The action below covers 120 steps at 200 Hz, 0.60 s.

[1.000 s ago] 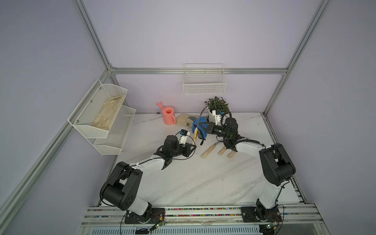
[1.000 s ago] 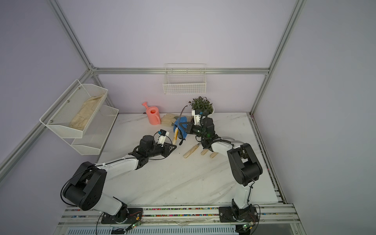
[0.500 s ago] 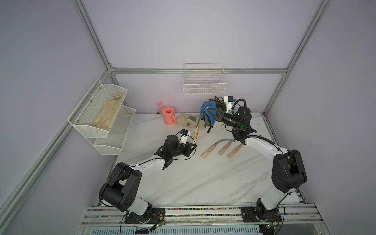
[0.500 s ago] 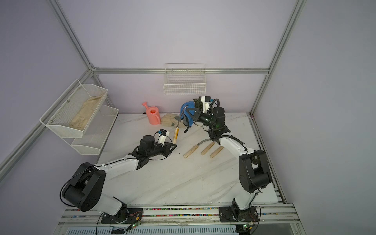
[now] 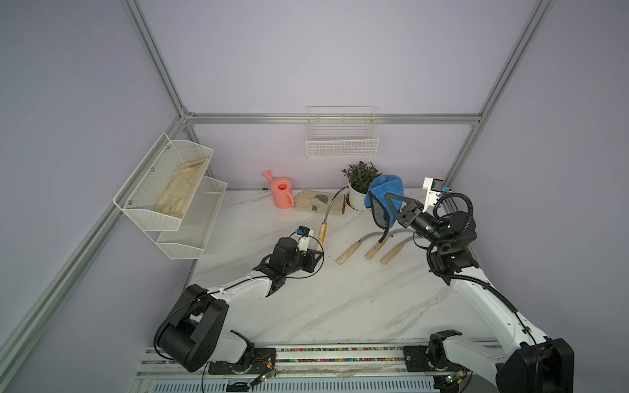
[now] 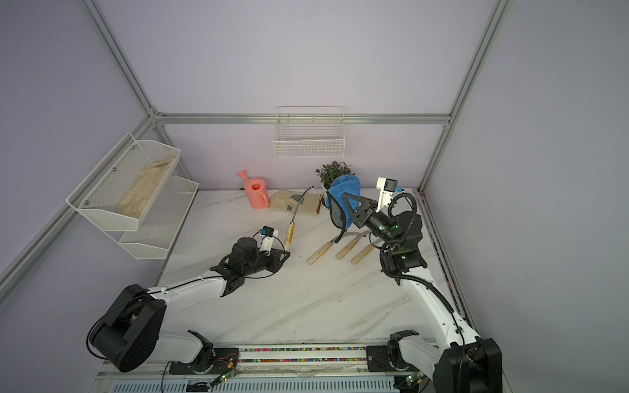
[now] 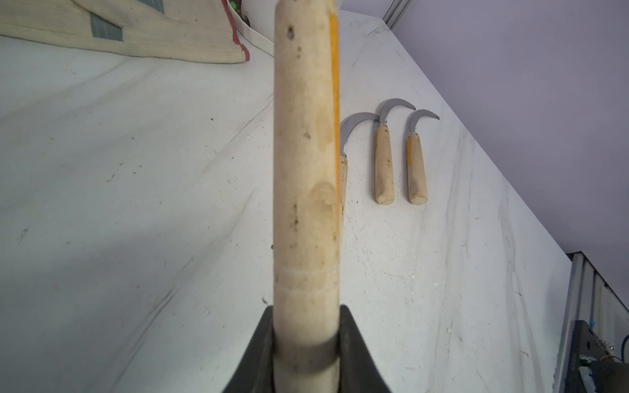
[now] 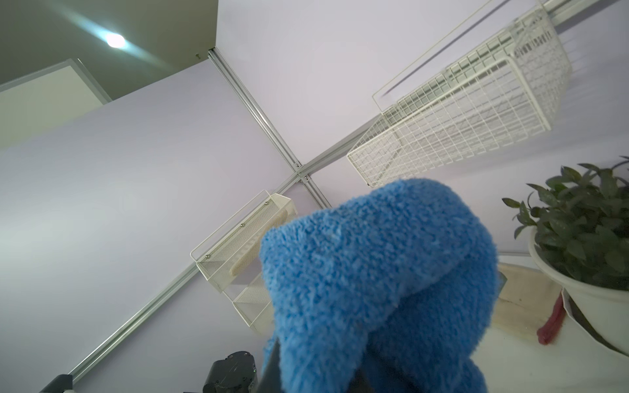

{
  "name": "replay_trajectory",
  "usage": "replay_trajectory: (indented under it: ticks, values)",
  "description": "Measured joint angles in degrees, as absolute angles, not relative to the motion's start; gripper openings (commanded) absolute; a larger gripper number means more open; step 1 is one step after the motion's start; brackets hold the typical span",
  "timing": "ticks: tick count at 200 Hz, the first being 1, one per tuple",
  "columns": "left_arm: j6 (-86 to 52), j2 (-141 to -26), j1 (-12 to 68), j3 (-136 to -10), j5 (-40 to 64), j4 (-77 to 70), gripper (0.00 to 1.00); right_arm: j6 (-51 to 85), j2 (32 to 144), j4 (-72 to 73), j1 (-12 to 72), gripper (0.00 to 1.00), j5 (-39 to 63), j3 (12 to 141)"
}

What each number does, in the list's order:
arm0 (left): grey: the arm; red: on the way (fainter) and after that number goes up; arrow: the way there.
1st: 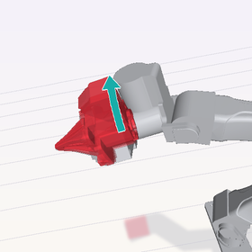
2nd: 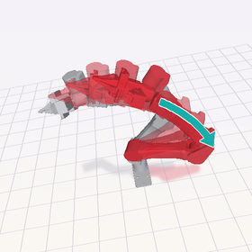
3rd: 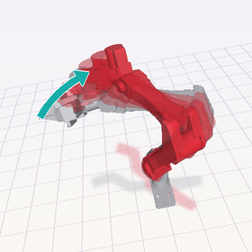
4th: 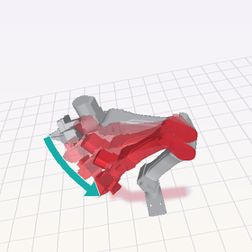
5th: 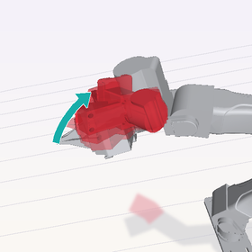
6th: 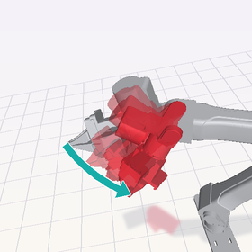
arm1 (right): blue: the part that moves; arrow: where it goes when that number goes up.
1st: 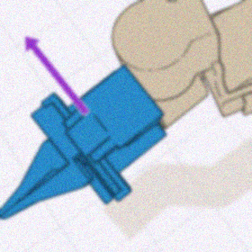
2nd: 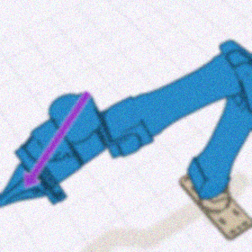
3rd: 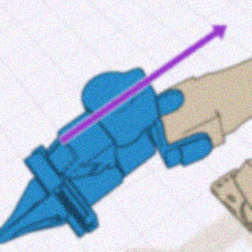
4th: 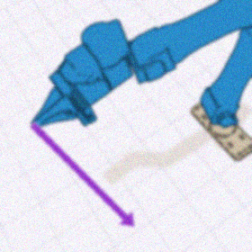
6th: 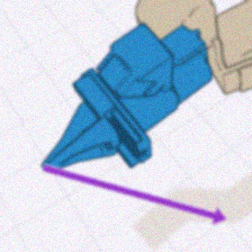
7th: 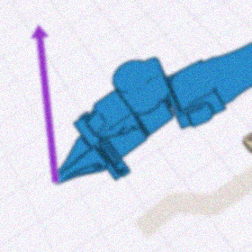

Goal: Wipe small sickles with rags
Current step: Wipe the small sickle, then place the small sickle at the center of the board.

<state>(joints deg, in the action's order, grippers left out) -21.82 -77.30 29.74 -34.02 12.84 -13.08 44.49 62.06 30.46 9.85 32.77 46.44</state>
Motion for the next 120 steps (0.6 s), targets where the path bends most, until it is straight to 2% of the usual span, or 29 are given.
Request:
replay_trajectory:
  ticks: [33, 72, 97, 120]
  values:
    - [-22.37, -69.76, 32.1, -29.69, 3.95, -8.12, 0.0, 44.18, 57.78, 24.93, 9.85, 0.0, 24.86, 40.97]
    - [-23.77, -63.96, 33.8, -27.24, -4.73, 0.38, 0.0, 43.09, 55.07, 17.41, 9.85, 0.0, 17.69, 40.16]
    - [-24.6, -64.88, 35.35, -27.38, -8.16, 2.35, 0.0, 42.81, 54.3, 16.19, 9.78, 0.0, 16.84, 39.0]
    - [-25.17, -70.41, 37.06, -29.41, -10.85, 6.59, 0.0, 43.2, 56.73, 16.8, 9.76, 0.0, 17.56, 38.65]
